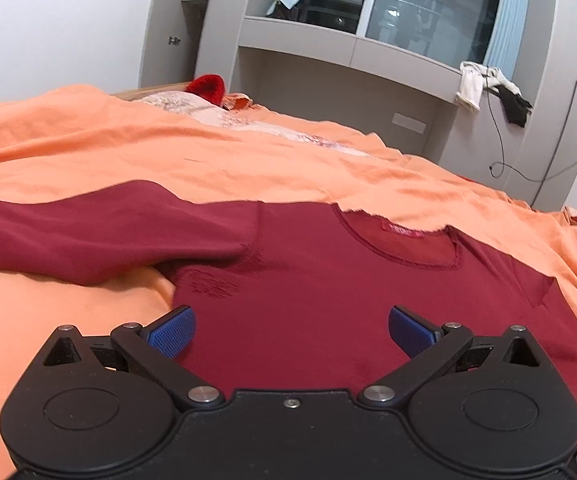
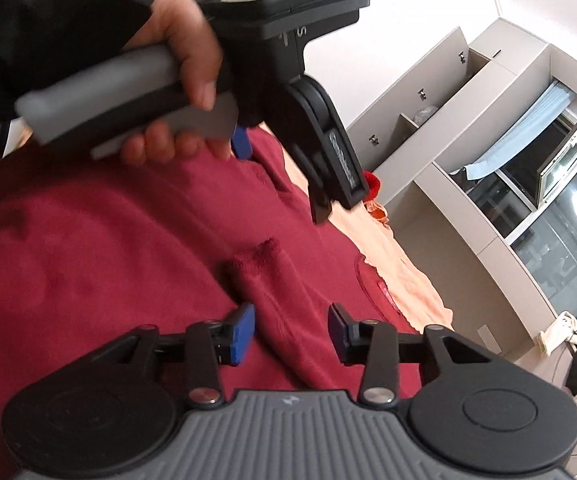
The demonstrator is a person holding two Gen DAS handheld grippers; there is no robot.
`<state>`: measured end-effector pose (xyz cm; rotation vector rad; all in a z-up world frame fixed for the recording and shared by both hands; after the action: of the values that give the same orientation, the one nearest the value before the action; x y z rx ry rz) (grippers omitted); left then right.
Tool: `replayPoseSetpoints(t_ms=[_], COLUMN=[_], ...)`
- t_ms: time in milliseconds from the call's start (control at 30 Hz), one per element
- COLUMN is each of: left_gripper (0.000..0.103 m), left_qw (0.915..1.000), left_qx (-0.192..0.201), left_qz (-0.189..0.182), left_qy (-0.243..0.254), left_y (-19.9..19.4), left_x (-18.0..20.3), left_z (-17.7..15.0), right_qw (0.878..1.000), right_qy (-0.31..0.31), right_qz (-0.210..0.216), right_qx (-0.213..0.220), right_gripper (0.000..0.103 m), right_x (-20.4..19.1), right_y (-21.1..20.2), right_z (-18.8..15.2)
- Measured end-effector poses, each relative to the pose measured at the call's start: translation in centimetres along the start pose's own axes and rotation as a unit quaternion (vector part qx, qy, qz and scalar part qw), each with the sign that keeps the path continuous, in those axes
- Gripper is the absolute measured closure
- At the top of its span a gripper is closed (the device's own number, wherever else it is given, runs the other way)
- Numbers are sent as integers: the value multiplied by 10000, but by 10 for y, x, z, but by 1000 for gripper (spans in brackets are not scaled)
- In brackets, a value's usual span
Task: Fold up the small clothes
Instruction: 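Carry the sleeve across the shirt body with the right gripper and release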
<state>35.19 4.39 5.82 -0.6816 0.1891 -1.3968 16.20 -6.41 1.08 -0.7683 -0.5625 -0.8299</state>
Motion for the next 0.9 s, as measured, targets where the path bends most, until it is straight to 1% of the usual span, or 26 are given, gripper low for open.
replayPoseSetpoints(t_ms=[33,67,100,133,233,300,367,433,500,567,600,667,700,767,800,833,900], left_gripper=[0,0,0,0,0,0,0,0,0,0,0,0,1,1,0,0,0], left_qw=[10000,10000,9999,9999,9996,9993,9985,9971,9950,9925,9912,9886,9871,9842,9831,9825,9824], left_qx=[-33,-54,-72,-87,-149,-207,-319,-429,-493,-502,-511,-557,-568,-507,-474,-452,-443], left_qz=[-40,-73,-105,-137,-212,-269,-330,-405,-483,-546,-541,-440,-372,-288,-264,-250,-242], left_qy=[3,12,26,42,108,171,308,485,719,974,1094,1331,1451,1671,1749,1792,1799], left_y=[1,1,2,2,3,3,5,6,5,2,1,2,2,1,0,0,0], left_x=[2,4,6,8,12,15,20,25,32,38,41,45,47,51,52,53,52], left_z=[-1,-2,-3,-3,-6,-9,-14,-20,-27,-34,-38,-46,-50,-57,-59,-60,-61], right_qw=[10000,9999,9997,9995,9987,9992,9997,9988,9948,9872,9815,9670,9610,9503,9434,9394,9336], right_qy=[16,11,-10,-33,-109,-85,90,396,773,1077,1206,1468,1561,1732,1865,1995,2218], right_qz=[34,104,233,317,488,389,197,-61,-415,-832,-1101,-1510,-1590,-1773,-1790,-1726,-1645], right_qx=[18,23,27,28,67,50,-78,-266,-517,-837,-999,-1437,-1637,-1883,-2079,-2191,-2283], right_gripper=[61,68,93,100,100,97,86,60,56,48,42,40,40,40,41,42,43], right_x=[-1,0,-4,-2,4,6,17,33,51,68,74,88,94,102,105,106,109], right_y=[-1,-1,-2,-3,-8,-21,-32,-40,-50,-57,-60,-60,-58,-53,-48,-45,-41], right_z=[0,-1,0,0,-2,-9,-20,-35,-54,-74,-86,-110,-120,-139,-152,-162,-178])
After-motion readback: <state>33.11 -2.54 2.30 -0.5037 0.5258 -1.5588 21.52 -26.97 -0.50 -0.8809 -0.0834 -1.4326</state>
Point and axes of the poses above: each gripper's, at about its wrist camera, not at the fingertips, and y roughly the way its jaws point, x to its right, z to its top, the point moved 1 cm from there along y, roughly the way its jaws point, and after that the axes turned 5 degrees about -y, right-handed, at the moved point
